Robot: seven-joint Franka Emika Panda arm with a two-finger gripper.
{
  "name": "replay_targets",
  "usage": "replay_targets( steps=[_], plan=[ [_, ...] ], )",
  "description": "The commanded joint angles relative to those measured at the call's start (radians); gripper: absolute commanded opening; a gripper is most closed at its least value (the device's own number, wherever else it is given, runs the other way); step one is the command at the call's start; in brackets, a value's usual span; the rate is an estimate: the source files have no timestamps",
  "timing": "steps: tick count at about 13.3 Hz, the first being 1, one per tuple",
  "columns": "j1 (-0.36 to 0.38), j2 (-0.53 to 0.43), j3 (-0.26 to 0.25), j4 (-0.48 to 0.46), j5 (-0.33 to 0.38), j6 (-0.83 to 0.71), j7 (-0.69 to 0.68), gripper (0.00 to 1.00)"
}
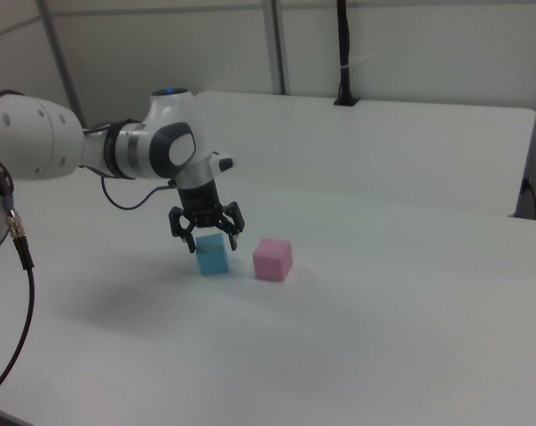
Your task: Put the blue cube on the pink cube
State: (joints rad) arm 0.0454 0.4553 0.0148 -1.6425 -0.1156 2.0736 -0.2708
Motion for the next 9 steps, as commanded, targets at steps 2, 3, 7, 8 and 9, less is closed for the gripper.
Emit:
replay_targets(
  steps=[2, 3, 7, 8, 9],
  plan=[
    [0.007, 0.025, -0.004, 0.001, -0.007, 0.040, 0.011, 0.93],
    [0.007, 0.031, 0.007, 0.001, -0.006, 0.072, 0.063, 0.76],
    [-0.008, -0.016, 0.042, 0.006, 0.005, 0.056, 0.218, 0.34],
    [-0.022, -0.036, 0.042, 0.012, 0.005, 0.011, 0.225, 0.35],
    [-0.048, -0.056, 0.042, 0.041, 0.007, -0.053, 0.225, 0.35]
  ],
)
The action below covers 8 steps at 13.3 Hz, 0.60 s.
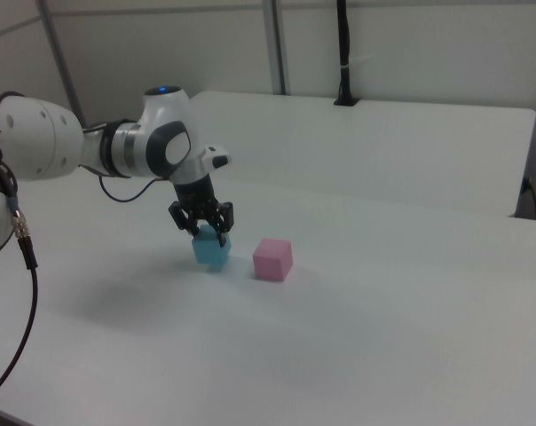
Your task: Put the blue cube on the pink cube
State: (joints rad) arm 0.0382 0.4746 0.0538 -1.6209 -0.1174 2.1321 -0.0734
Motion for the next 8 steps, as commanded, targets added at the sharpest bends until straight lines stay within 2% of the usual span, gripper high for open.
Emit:
replay_targets(
  steps=[1, 5, 7, 8],
  plan=[
    [-0.058, -0.088, 0.001, 0.021, 0.007, -0.133, 0.021, 0.35],
    [-0.147, -0.103, -0.011, 0.022, 0.004, -0.127, -0.031, 0.37],
    [-0.176, -0.097, -0.015, 0.025, 0.007, -0.098, -0.035, 0.41],
    [-0.182, -0.090, -0.015, 0.026, 0.005, -0.048, -0.028, 0.47]
  ],
)
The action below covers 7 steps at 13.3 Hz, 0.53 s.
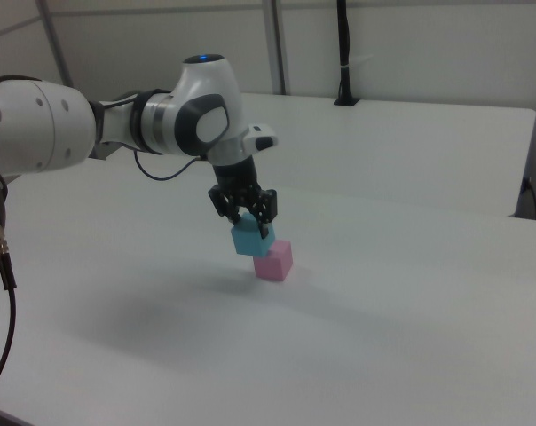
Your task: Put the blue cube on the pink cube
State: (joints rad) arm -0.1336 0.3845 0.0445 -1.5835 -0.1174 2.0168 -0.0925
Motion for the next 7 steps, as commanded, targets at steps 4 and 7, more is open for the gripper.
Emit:
replay_targets(
  steps=[4, 7],
  plan=[
    [-0.011, 0.053, -0.006, -0.010, 0.028, 0.144, 0.022, 0.49],
    [-0.011, 0.053, -0.006, -0.010, 0.022, 0.148, 0.022, 1.00]
  ],
)
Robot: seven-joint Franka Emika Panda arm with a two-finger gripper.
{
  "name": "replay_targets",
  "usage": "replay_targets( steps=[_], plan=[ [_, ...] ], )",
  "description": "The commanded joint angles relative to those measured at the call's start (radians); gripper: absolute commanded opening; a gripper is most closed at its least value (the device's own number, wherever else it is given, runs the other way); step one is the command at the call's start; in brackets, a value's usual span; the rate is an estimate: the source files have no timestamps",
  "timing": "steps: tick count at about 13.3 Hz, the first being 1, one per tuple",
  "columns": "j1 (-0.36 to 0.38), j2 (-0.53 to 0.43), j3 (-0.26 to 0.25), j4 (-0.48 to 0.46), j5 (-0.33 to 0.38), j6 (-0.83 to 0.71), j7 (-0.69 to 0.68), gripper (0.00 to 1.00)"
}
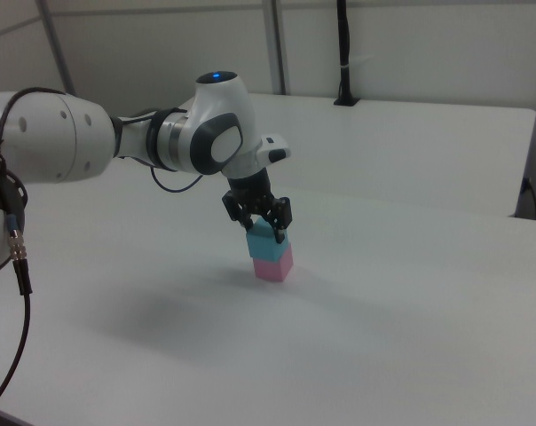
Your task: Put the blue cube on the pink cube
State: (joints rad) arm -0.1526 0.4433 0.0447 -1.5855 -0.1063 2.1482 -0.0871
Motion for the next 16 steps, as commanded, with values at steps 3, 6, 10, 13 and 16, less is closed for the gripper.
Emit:
replay_targets(
  steps=[3, 6, 10, 13, 16],
  plan=[
    [0.008, -0.063, -0.006, -0.007, 0.019, 0.002, 0.020, 1.00],
    [0.034, -0.179, -0.006, -0.011, 0.022, -0.146, 0.090, 1.00],
    [0.067, -0.340, -0.034, -0.016, 0.036, -0.355, 0.159, 1.00],
    [0.157, -0.403, -0.118, -0.031, 0.062, -0.439, 0.147, 1.00],
    [0.180, -0.442, -0.150, -0.034, 0.076, -0.475, 0.144, 1.00]
  ],
)
